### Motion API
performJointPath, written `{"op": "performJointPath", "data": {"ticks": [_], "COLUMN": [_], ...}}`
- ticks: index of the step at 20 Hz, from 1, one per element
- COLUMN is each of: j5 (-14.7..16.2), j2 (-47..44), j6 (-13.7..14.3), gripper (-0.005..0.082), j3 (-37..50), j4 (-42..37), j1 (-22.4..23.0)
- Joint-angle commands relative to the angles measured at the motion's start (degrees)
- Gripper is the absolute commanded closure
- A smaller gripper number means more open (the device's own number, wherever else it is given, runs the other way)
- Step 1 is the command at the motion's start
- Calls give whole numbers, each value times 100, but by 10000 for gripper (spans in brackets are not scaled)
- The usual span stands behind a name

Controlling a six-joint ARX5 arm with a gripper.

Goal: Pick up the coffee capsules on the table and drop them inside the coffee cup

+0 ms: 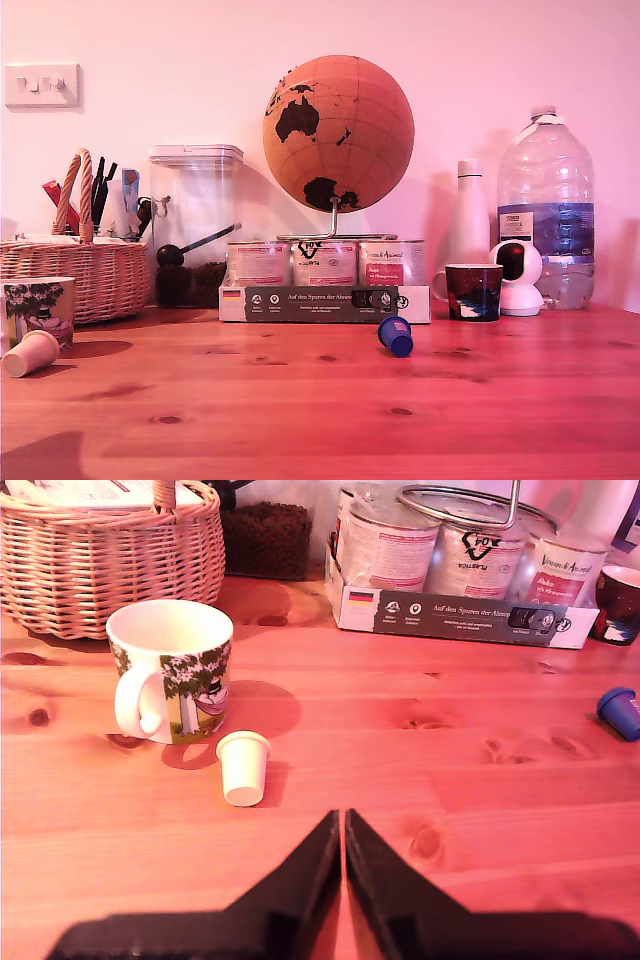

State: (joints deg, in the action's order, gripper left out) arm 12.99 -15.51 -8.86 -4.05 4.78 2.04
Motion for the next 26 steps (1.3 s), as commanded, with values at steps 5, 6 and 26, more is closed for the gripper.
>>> {"op": "performJointPath", "data": {"ticks": [5,6,26], "j5": [-190,-190,-514], "j2": [446,446,282], "j6": [481,479,503], "gripper": [793,793,37], "j3": [107,107,122], "j4": [-153,-166,-737], "j1": [-17,-17,-28]}}
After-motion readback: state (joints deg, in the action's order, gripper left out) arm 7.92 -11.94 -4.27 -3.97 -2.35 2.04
